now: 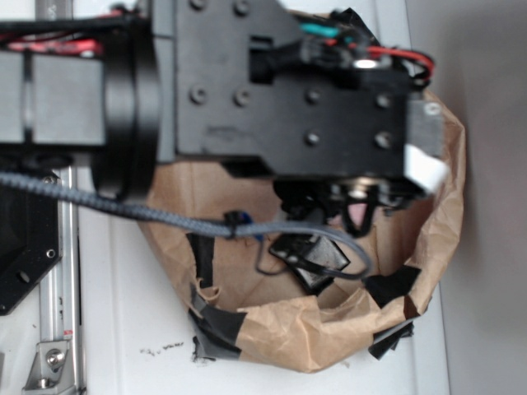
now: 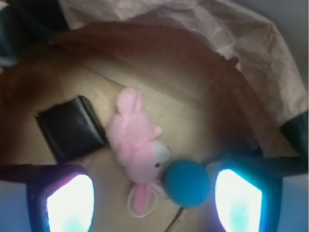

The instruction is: Grab the black box.

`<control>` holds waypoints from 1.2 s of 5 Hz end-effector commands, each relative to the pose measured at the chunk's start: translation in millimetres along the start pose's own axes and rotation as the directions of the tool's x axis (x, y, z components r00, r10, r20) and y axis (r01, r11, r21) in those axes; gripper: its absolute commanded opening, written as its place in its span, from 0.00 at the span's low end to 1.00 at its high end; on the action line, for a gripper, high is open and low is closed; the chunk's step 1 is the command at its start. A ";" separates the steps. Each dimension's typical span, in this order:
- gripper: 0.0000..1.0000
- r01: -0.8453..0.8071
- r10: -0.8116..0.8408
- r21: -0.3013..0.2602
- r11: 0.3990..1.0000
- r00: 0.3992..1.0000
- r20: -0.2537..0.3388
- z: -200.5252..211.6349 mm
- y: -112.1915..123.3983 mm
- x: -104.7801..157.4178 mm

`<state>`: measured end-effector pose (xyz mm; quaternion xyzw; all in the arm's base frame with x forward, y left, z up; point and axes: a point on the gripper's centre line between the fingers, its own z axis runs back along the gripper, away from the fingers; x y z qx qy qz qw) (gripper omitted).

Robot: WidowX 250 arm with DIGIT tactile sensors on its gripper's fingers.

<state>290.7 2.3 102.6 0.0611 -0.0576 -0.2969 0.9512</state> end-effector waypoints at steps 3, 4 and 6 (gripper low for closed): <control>1.00 0.265 -0.261 -0.011 0.964 0.956 0.130 -28.6 -61.4 23.6; 1.00 0.264 -0.250 -0.082 0.961 0.956 0.152 -44.6 -49.8 41.2; 1.00 0.343 -0.333 -0.135 0.930 0.938 0.092 -82.2 -64.8 54.4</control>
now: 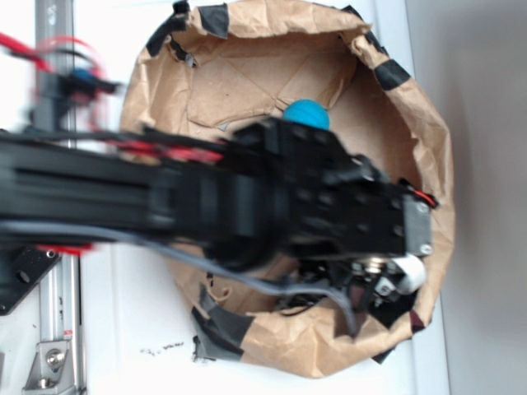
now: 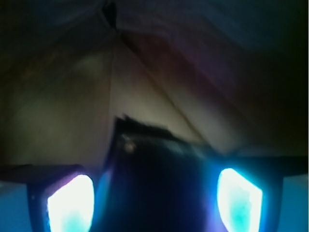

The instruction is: Grab the black box.

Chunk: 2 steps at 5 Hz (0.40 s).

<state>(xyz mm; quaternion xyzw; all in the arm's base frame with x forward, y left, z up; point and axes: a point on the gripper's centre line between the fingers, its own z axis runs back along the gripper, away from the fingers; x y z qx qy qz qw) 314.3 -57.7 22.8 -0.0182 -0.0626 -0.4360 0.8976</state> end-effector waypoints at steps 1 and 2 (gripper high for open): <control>1.00 0.043 -0.043 -0.006 0.999 0.998 -0.042 -10.7 -25.3 6.7; 0.00 -0.156 0.168 0.099 0.983 0.977 -0.134 12.8 -33.1 -8.9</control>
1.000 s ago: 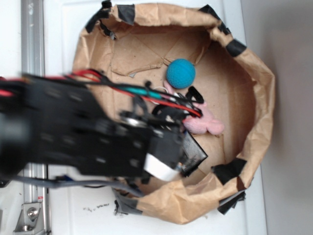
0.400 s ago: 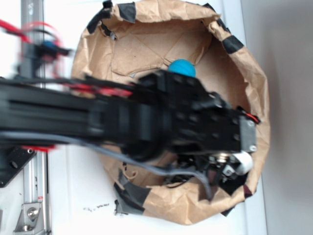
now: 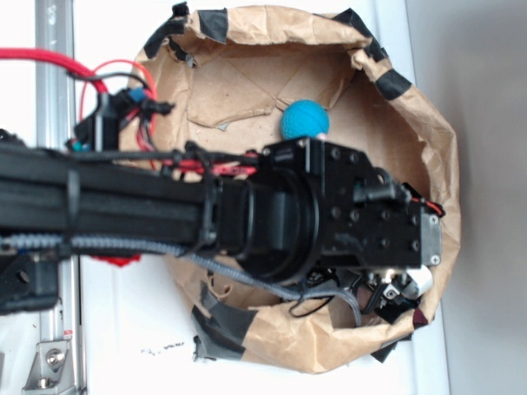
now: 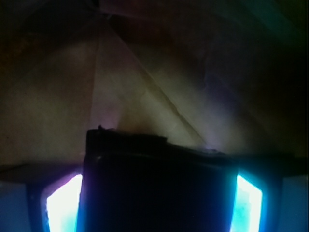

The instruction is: Grab the black box.

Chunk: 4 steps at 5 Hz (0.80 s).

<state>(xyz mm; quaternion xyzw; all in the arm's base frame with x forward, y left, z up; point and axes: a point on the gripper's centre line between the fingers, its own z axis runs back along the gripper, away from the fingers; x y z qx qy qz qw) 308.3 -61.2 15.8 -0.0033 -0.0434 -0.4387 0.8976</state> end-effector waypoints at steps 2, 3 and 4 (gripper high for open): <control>0.00 -0.610 0.625 0.178 0.772 0.780 -0.040 120.5 20.0 -64.0; 0.00 -0.756 0.754 0.043 0.653 0.654 0.059 167.9 6.3 -76.7; 0.00 -0.779 0.778 -0.013 0.627 0.628 -0.016 196.6 -1.7 -72.1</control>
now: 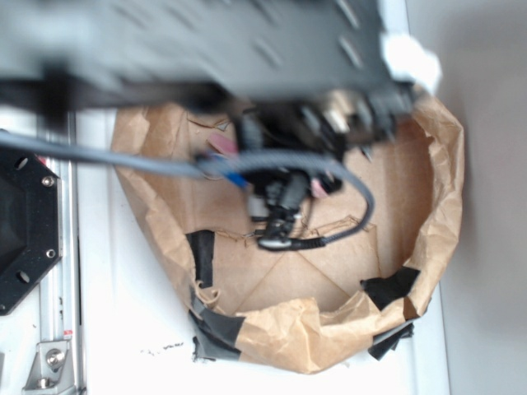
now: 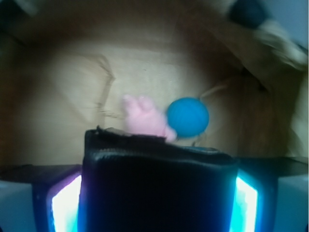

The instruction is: Grab the black box.

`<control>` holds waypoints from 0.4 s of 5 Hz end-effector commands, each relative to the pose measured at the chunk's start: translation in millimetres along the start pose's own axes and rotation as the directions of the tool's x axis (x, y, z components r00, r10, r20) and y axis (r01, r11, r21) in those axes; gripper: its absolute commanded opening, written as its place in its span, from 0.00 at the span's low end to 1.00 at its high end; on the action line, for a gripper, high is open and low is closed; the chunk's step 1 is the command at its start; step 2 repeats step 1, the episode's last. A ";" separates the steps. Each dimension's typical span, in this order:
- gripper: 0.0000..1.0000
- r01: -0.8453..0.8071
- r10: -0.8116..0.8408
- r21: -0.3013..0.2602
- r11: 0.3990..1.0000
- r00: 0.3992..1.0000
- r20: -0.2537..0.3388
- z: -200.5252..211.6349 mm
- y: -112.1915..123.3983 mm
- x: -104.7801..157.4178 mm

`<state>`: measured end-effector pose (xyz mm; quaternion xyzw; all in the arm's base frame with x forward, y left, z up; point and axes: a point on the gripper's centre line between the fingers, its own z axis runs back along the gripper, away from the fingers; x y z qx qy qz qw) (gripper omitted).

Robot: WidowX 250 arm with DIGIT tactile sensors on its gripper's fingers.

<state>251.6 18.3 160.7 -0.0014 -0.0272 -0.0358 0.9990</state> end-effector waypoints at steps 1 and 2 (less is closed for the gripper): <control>0.00 -0.037 0.037 0.042 0.998 0.999 0.003 33.7 -28.0 -14.2; 0.00 -0.037 0.037 0.042 0.998 0.999 0.003 33.7 -28.0 -14.2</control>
